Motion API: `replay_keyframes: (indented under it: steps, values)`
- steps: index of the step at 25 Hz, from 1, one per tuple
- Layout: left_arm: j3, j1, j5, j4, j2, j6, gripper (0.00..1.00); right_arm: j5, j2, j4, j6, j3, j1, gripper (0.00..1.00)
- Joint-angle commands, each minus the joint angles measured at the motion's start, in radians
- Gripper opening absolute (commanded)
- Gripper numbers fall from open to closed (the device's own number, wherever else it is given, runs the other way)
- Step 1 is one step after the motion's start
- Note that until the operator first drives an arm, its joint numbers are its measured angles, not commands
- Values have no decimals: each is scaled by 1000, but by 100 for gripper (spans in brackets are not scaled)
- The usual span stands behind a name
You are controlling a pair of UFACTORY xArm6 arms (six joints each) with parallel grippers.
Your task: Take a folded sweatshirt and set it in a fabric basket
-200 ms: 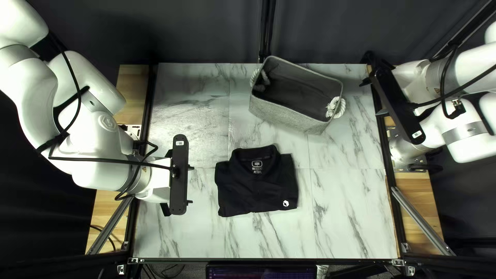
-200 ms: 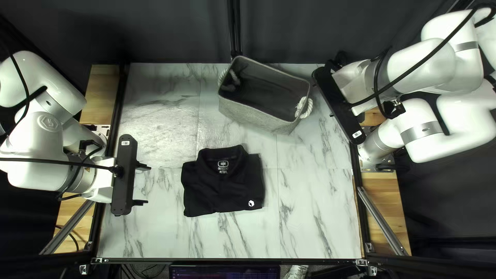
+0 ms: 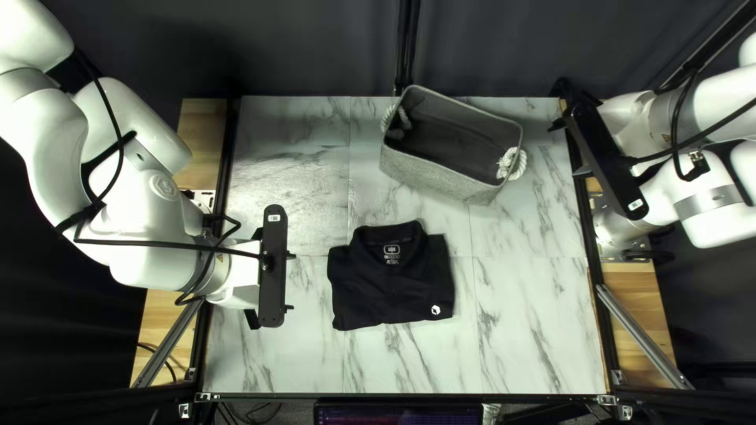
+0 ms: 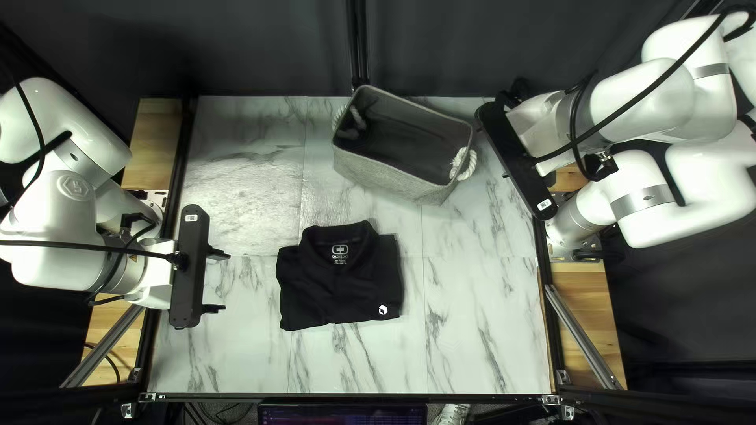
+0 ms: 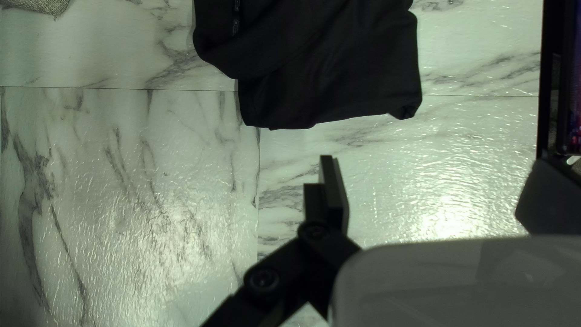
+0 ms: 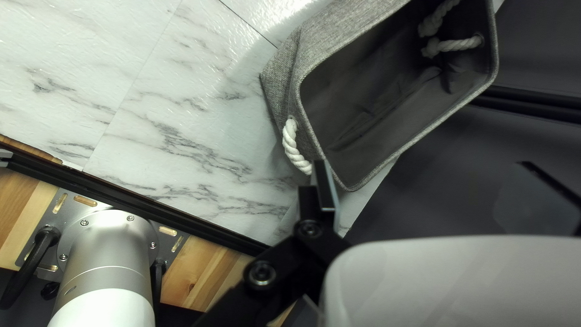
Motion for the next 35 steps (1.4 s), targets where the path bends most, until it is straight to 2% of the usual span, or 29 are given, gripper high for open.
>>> replay_keyframes:
  steps: [1,5,11,18,21,25,30,35]
  values:
    - [0,0,0,0,0,0,100,0,0,0,0,0,0,100]
    - [0,0,0,0,0,0,100,6,-7,-15,6,6,10,100]
    - [0,0,0,0,0,0,100,-22,71,-32,90,34,99,100]
    - [0,0,0,0,0,0,100,-121,192,-38,168,78,163,100]
    - [0,0,0,0,0,0,100,-210,212,-60,185,130,197,100]
    - [0,0,0,0,0,0,100,-358,263,-61,153,180,191,100]
    - [0,0,0,0,0,0,100,-510,316,-20,18,222,133,100]
    - [0,0,0,0,0,0,100,-585,406,10,-64,209,104,100]
